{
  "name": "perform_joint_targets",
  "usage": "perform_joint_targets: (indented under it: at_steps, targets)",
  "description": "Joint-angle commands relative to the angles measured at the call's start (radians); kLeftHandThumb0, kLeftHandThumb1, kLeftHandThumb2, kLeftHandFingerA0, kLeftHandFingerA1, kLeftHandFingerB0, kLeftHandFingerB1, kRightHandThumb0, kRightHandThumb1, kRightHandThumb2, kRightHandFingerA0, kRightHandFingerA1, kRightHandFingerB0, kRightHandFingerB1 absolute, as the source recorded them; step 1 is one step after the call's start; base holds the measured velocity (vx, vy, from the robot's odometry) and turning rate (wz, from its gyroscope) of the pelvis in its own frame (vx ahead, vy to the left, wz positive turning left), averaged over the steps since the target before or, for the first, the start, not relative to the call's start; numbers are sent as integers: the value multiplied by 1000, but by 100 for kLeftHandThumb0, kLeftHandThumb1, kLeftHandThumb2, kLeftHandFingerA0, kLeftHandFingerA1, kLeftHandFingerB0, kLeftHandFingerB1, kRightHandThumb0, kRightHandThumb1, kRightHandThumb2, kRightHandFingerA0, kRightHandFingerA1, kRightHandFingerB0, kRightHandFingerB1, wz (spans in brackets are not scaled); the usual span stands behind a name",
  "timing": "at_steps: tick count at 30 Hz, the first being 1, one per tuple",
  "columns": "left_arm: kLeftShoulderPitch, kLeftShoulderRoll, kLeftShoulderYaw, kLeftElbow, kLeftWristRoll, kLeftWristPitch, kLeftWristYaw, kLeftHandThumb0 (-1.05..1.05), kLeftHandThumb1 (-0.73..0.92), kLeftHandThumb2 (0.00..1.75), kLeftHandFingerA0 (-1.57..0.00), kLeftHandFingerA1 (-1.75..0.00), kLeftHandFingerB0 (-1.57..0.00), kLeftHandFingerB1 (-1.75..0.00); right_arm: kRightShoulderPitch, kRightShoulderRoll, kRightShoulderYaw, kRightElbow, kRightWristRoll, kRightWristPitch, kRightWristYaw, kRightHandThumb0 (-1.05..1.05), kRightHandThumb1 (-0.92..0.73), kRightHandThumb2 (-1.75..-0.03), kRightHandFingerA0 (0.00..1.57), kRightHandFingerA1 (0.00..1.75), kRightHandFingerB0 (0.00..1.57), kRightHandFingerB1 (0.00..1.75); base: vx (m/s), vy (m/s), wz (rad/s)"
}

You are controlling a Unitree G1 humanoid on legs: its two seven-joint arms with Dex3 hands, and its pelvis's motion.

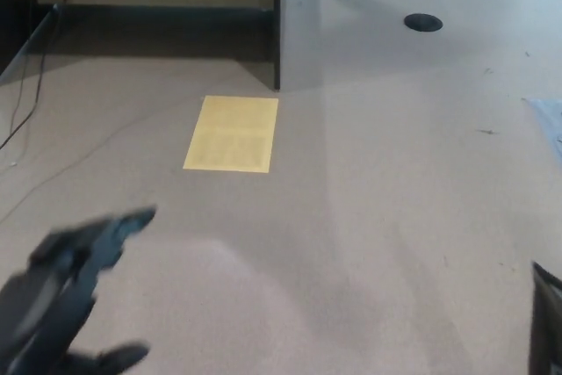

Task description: A person is holding a plastic bag and the robot extends its left hand to grab the bag by hooking its thumb into the holes at the top and brings its hand down by its side. Then it extends its arm again to hand the plastic bag back to the person.

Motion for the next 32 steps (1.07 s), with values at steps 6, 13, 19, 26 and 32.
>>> perform_joint_targets:
  at_steps: [6, 13, 19, 26, 32]
  targets:
    - [189, 42, 134, 602, -121, -530, 324, -12, 53, 56, -20, -31, -31, -34, -18, 4, -26, 46, 27, -7, -28, -21, -63, -58, 72, 50, 49, 40, 0, 0, 0]
    - [131, 92, 115, 797, -68, -548, 394, -10, 55, 56, -22, -33, -36, -34, -32, 14, -33, 51, 33, 2, -31, -20, -63, -59, 72, 50, 49, 40, 0, 0, 0]
    - [76, 85, 117, 887, -184, -571, 268, -7, 43, 89, -9, -49, -31, -55, -45, 8, -39, 65, 31, -5, -34, -20, -64, -59, 72, 51, 48, 41, 0, 0, 0]
    - [56, 42, 161, 953, -315, -569, 194, -9, 61, 58, -36, -37, -57, -38, -54, 16, -60, 83, 38, -24, -31, -23, -63, -59, 75, 51, 46, 37, 0, 0, 0]
    - [84, 12, 179, 957, -439, -523, 75, -13, 62, 62, -45, -40, -57, -39, -19, 9, -41, 86, 2, -34, -76, -22, -58, -58, 73, 49, 46, 37, 0, 0, 0]
